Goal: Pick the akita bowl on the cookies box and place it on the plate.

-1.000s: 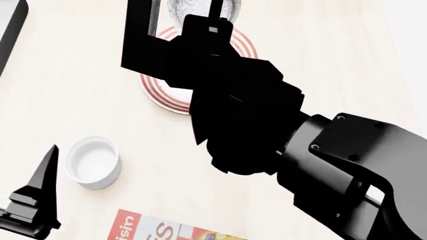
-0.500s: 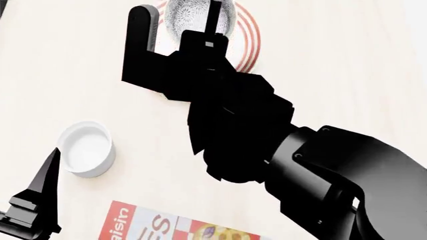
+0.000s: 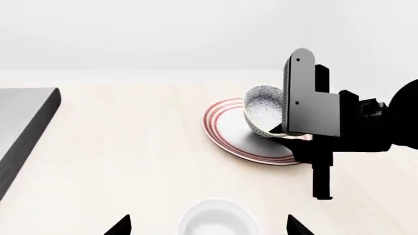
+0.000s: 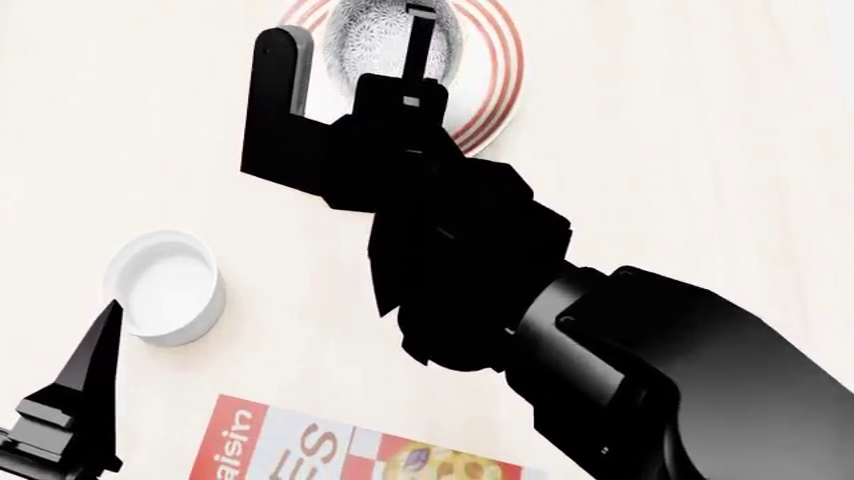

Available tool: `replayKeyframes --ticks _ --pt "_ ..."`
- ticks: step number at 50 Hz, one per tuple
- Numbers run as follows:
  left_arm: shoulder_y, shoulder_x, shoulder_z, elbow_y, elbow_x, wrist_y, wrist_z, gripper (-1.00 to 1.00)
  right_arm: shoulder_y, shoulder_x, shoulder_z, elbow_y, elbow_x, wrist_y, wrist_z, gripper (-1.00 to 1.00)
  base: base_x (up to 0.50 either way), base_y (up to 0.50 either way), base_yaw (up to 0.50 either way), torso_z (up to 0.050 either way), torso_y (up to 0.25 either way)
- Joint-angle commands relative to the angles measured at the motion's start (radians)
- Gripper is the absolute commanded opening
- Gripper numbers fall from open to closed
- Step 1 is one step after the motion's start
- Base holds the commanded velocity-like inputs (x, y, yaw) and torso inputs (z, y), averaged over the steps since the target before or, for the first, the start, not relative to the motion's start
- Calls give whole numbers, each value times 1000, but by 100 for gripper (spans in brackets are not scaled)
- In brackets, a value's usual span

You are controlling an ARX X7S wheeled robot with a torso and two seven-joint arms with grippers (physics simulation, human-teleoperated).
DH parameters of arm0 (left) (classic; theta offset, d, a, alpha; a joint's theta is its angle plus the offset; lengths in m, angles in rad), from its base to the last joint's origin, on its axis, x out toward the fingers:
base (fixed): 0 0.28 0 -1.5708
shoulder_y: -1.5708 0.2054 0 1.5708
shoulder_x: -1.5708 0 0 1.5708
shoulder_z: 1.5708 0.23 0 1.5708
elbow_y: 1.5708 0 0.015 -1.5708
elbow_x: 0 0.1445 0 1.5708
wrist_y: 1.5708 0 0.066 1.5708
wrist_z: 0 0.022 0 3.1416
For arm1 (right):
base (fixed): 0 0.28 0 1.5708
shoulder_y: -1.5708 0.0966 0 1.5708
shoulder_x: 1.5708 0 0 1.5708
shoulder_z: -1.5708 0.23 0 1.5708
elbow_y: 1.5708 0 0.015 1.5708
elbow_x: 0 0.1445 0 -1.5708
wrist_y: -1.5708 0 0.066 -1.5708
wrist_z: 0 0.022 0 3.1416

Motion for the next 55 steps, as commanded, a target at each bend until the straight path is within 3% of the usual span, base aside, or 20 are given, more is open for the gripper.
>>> replayKeyframes --ticks 1,15,16,37,55 --pt "-8 3 -5 -9 -12 -6 -10 100 -9 -18 6 45 -28 -24 -3 -100 0 0 0 0 0" --pt "-2 -1 -7 -2 -25 -10 -14 100 -5 -9 19 25 -19 4 1 -100 0 0 0 0 0" --pt "-2 -1 -7 -2 -26 -11 -14 100 -5 -8 18 25 -21 4 1 100 0 0 0 0 0" --pt "2 -7 -7 10 -31 -12 -23 100 85 102 30 -223 6 138 9 100 0 0 0 0 0" --pt "1 -9 -1 20 -30 -19 -37 100 213 330 90 -667 102 333 38 100 0 0 0 0 0"
